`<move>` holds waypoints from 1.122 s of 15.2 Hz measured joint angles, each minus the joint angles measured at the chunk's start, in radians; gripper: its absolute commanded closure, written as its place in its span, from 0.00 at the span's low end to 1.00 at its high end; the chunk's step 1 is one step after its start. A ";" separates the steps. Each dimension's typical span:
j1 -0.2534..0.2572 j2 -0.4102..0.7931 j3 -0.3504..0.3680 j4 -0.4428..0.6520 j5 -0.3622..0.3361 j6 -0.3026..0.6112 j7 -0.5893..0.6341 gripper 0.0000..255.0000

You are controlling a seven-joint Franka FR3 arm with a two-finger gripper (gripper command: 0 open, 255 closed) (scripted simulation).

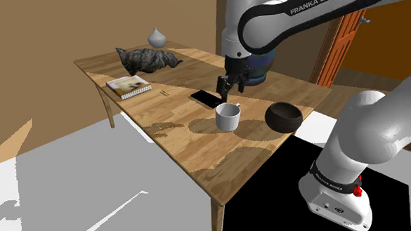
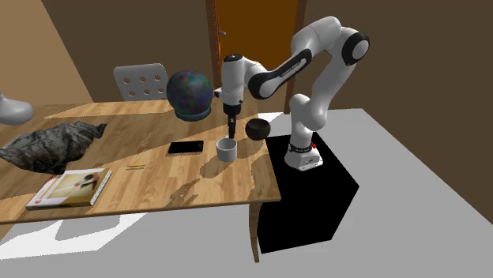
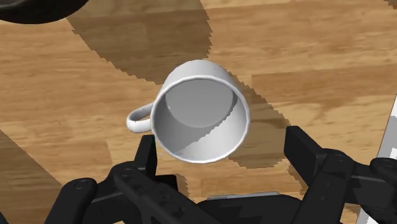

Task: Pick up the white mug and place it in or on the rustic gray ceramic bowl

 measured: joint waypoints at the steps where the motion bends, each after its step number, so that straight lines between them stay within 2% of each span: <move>1: 0.002 0.023 0.007 -0.012 0.000 0.035 0.007 0.00; 7: 0.011 0.201 0.055 -0.025 -0.010 0.226 0.067 0.00; 13: 0.004 0.271 0.061 -0.057 -0.024 0.328 0.082 0.00; 17: 0.002 0.286 0.063 -0.060 -0.028 0.347 0.086 0.00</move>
